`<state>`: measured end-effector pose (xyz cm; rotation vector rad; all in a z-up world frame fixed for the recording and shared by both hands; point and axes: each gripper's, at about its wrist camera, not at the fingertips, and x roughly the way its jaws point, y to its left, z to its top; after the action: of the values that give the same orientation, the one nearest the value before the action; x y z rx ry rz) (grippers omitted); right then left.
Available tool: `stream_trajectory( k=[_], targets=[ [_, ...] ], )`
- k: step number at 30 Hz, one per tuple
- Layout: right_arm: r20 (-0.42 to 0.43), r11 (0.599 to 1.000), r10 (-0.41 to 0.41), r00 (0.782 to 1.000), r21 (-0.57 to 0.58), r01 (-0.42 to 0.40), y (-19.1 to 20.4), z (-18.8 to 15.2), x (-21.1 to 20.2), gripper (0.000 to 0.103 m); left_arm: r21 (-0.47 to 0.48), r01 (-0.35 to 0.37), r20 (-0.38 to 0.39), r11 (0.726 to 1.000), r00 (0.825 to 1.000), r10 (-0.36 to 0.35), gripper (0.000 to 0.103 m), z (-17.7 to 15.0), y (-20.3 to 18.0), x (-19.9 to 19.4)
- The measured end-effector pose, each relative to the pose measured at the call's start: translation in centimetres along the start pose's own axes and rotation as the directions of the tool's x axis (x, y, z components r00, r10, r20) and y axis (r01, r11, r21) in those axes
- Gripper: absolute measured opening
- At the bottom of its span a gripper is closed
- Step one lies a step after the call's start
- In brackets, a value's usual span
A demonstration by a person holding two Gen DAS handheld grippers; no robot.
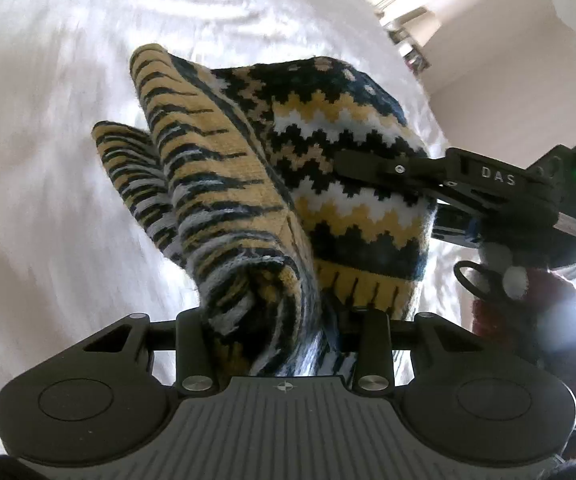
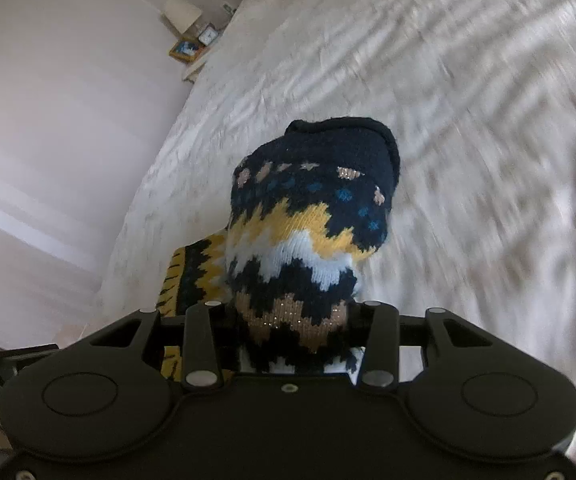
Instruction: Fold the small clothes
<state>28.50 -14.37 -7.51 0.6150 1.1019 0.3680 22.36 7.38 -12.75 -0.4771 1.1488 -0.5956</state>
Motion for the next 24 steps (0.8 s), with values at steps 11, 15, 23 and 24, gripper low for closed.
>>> stream_trajectory(
  k=[11,15,23,24],
  targets=[
    [-0.029,0.995,0.053,0.998,-0.088,-0.056,-2.1,-2.8,-3.3,0.052,-0.017,-0.064,0.049,0.998,0.997,0.065,0.038,-2.8,-3.2,1.9],
    [-0.002,0.99,-0.025,1.0,-0.141,0.024,-3.3,-2.4,-3.3,0.068,-0.031,-0.14,0.051,0.99,0.989,0.141,0.043,-2.4,-2.3,2.5],
    [0.123,0.923,-0.341,0.932,-0.143,0.357,-7.4,-4.8,-5.8,0.096,-0.112,-0.437,0.132,0.892,0.884,0.449,0.07,-5.5,-0.1,-1.5],
    [0.145,0.918,-0.343,0.928,-0.157,0.364,-7.1,-5.2,-6.3,0.098,-0.092,-0.449,0.15,0.889,0.876,0.458,0.072,-5.2,-0.7,-1.8]
  ],
)
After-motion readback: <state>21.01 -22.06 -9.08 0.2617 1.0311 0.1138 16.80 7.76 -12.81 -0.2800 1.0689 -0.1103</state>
